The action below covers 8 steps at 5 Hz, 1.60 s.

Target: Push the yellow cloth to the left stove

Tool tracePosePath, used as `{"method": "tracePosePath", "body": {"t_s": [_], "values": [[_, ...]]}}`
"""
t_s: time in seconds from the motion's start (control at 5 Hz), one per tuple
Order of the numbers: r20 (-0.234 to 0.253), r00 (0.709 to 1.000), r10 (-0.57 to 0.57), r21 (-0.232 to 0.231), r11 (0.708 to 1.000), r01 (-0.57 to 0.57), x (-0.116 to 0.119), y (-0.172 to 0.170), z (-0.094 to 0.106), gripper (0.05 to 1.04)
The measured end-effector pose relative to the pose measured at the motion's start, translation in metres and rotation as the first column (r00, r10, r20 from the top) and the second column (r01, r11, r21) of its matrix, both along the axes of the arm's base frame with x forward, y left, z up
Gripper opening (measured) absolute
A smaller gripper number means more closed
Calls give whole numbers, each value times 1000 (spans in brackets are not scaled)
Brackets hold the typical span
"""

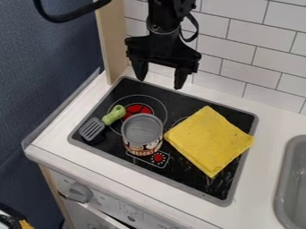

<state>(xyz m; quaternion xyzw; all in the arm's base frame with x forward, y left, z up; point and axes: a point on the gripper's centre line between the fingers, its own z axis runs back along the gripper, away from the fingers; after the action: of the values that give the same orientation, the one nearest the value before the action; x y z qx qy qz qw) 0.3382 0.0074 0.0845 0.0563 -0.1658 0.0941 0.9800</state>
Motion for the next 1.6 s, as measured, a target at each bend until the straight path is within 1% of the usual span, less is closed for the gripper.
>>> {"method": "tracePosePath", "body": {"t_s": [0.2, 0.4, 0.6, 0.8, 1.0, 1.2, 1.4, 1.6], "values": [[-39, 999, 9, -2, 1000, -9, -2, 0, -11, 999], [-94, 995, -36, -11, 999, 35, -2, -35, -19, 999], [-106, 994, 4, -57, 998, -10, 4, -48, -35, 999], [-141, 986, -87, -97, 993, 74, 12, -74, -50, 999], [-209, 968, -136, -115, 987, 113, 12, -91, -69, 999], [-236, 957, -169, -128, 982, 142, 12, -96, -77, 999], [-279, 941, -191, -147, 977, 155, 11, -100, -90, 999], [-310, 929, -202, -145, 976, 164, 13, -101, -101, 999]]}}
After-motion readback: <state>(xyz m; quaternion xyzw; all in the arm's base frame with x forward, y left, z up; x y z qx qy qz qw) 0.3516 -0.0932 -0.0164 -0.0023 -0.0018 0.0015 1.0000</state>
